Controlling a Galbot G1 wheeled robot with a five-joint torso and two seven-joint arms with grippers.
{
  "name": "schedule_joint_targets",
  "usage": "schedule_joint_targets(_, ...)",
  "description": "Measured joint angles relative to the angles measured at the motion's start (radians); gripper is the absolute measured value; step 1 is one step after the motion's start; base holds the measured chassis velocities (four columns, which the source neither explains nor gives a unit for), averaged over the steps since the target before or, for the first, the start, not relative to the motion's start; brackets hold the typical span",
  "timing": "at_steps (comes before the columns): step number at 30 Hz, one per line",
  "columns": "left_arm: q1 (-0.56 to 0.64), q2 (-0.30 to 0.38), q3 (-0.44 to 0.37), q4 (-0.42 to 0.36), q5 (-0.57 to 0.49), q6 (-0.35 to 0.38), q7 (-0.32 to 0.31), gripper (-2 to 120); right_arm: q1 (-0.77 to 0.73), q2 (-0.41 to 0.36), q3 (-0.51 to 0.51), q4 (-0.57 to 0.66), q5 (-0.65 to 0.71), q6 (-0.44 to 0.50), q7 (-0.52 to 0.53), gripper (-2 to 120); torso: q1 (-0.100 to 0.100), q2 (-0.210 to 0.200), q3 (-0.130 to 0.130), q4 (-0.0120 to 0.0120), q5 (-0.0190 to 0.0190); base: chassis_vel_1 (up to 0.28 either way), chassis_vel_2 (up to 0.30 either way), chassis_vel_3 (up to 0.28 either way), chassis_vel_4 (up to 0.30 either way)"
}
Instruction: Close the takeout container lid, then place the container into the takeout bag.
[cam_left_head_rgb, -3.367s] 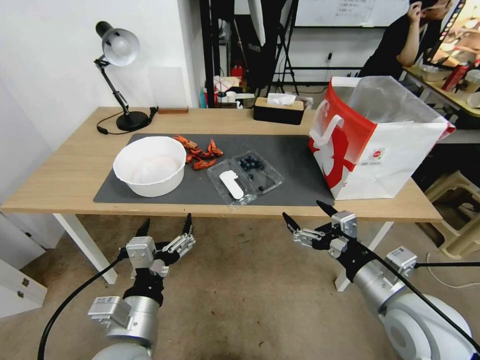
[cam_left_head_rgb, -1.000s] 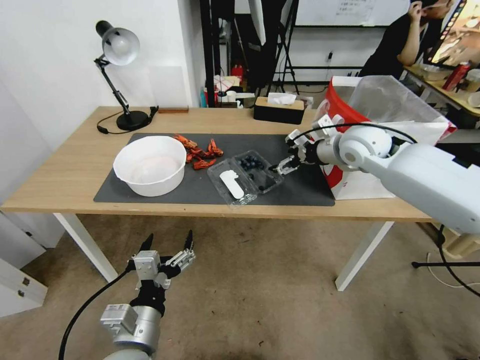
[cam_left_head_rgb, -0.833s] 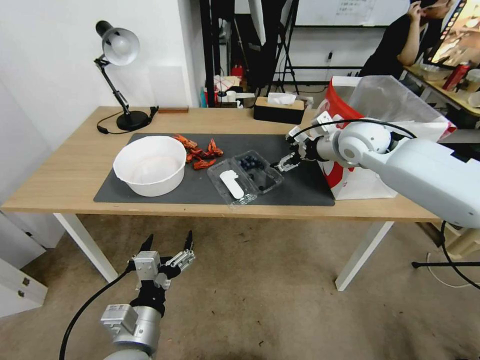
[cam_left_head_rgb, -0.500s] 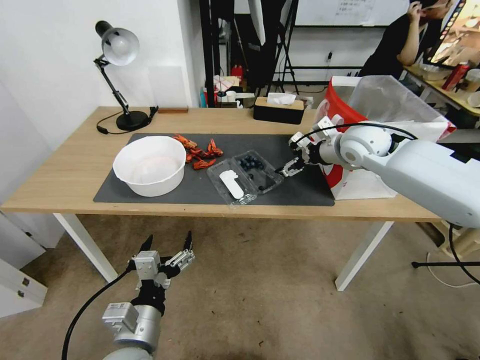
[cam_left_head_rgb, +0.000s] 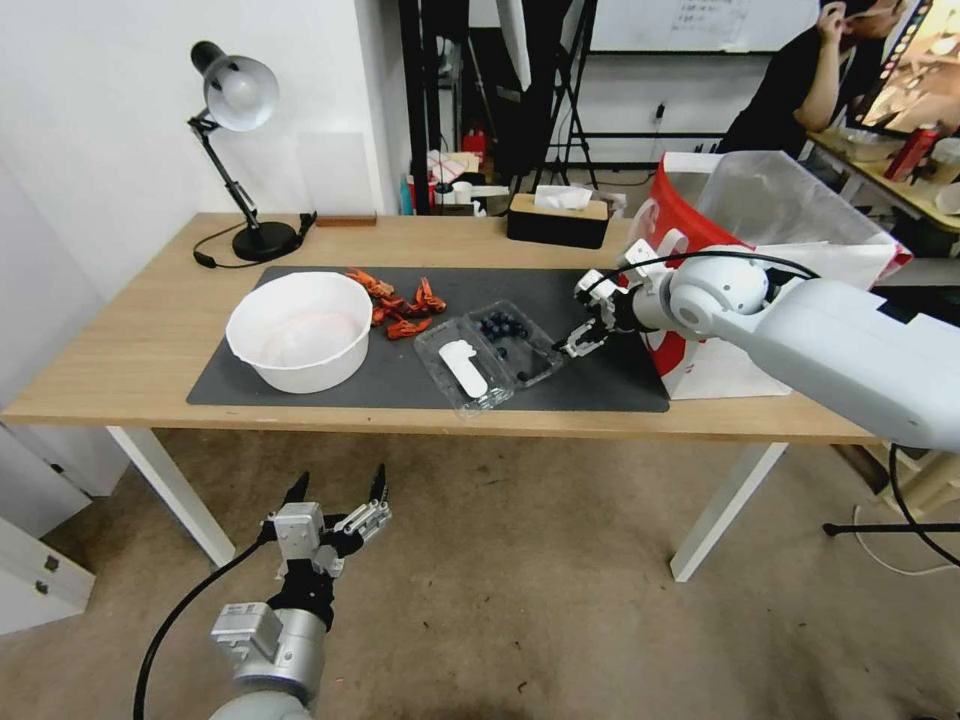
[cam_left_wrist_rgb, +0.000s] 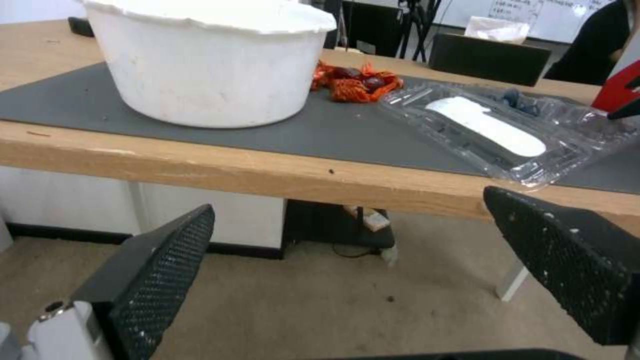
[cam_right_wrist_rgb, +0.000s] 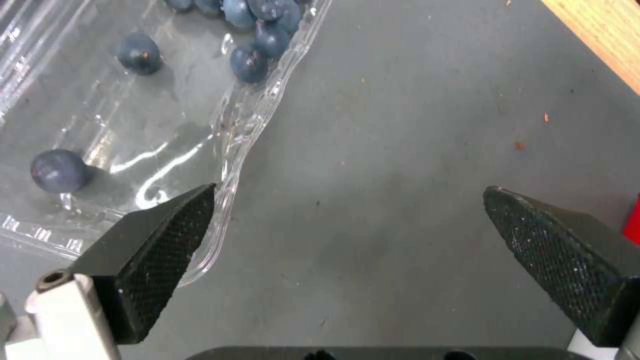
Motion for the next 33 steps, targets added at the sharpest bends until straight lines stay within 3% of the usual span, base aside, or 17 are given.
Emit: schedule_joint_targets(33, -0.013, 0.000, 0.006, 0.030, 0.001, -0.005, -0.012, 100, -0.035, -0.017, -0.001, 0.025, 0.017, 0.000, 0.007, 100, 0.000, 0.000, 0.000, 0.0000, 0.0000, 0.000, 0.000, 0.000, 0.000)
